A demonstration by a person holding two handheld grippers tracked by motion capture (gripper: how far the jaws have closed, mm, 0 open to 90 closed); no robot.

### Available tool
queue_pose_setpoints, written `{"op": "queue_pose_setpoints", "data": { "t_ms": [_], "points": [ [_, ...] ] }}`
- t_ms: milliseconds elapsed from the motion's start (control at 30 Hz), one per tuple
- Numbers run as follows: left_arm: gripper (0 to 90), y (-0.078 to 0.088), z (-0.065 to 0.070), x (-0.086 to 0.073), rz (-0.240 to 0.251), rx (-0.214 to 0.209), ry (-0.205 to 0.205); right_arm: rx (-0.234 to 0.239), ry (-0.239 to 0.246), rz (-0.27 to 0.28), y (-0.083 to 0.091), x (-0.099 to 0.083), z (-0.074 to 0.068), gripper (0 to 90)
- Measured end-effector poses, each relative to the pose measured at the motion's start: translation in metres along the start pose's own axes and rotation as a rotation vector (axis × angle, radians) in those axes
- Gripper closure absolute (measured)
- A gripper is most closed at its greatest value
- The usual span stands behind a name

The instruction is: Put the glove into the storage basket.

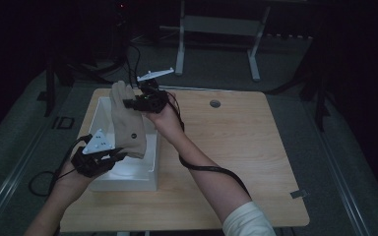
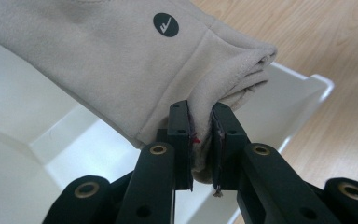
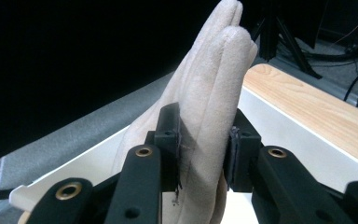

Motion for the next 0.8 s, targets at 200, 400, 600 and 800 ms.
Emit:
{"op": "queue_pose_setpoints", "data": {
  "t_ms": [200,400,600,800],
  "points": [
    [80.6,-0.011,-0.003,-0.013,-0.032,-0.001,0.023,-0.014,-0.025,-0.023,-0.014,-0.008,0.011,71.0],
    [80.5,-0.026,0.005,-0.029,-0.047,-0.019,0.067,-0.030,-0.045,-0.063,-0.029,-0.026,0.021,71.0],
    [80.5,-0.040,0.014,-0.042,-0.072,-0.051,0.091,-0.057,-0.047,-0.123,-0.042,-0.045,0.030,71.0],
    [80.3,-0.045,0.017,-0.050,-0.072,-0.063,0.109,-0.065,-0.051,-0.180,-0.052,-0.057,0.035,70.6]
  ]
}}
Point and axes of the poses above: each handheld gripper's, and its own axes: y roughly backward along the jaws, x roughly out of its top, z roughly to its right, the point moved 8 cm from there along -y, roughly forward along the jaws, and after that the axes turned 12 degrees about -y, right-handed, at the moved point
